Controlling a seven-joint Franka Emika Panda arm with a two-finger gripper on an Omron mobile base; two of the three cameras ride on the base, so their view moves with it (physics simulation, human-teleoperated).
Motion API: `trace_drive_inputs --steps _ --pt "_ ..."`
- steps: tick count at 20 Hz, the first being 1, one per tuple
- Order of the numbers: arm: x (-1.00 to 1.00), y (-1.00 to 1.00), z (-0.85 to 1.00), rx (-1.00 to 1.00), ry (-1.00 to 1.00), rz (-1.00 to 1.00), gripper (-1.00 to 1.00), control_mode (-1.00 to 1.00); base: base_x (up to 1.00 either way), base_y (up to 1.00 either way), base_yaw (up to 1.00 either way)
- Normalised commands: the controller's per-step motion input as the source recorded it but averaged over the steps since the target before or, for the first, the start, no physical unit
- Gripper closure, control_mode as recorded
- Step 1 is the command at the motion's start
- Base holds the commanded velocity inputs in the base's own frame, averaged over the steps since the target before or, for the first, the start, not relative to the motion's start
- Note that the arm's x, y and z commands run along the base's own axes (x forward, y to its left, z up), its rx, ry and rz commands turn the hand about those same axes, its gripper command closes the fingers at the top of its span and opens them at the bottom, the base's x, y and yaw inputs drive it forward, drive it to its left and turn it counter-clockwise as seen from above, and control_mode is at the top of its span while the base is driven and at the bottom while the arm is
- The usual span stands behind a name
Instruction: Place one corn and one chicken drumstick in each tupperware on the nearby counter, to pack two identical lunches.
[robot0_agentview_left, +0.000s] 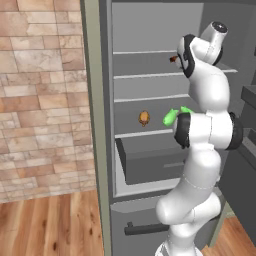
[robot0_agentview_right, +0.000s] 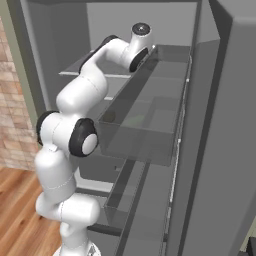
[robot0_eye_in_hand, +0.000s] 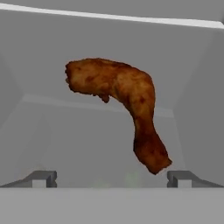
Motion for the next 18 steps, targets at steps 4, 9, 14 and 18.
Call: trace_drive_inputs --steps 4,9,14,18 --pt "0.28 0.0 0.0 0.0 0.04 0.0 -1.0 -1.0 0.0 0.0 0.0" --pt "0.3 -0.03 0.0 0.0 0.04 0.0 -1.0 -1.0 0.0 0.0 0.0" --pt "0.0 -0.11 0.0 0.0 0.04 0.0 -1.0 -1.0 0.0 0.0 0.0" --pt "0.01 0.0 0.06 0.0 0.01 0.0 -1.0 -1.0 0.0 0.0 0.0"
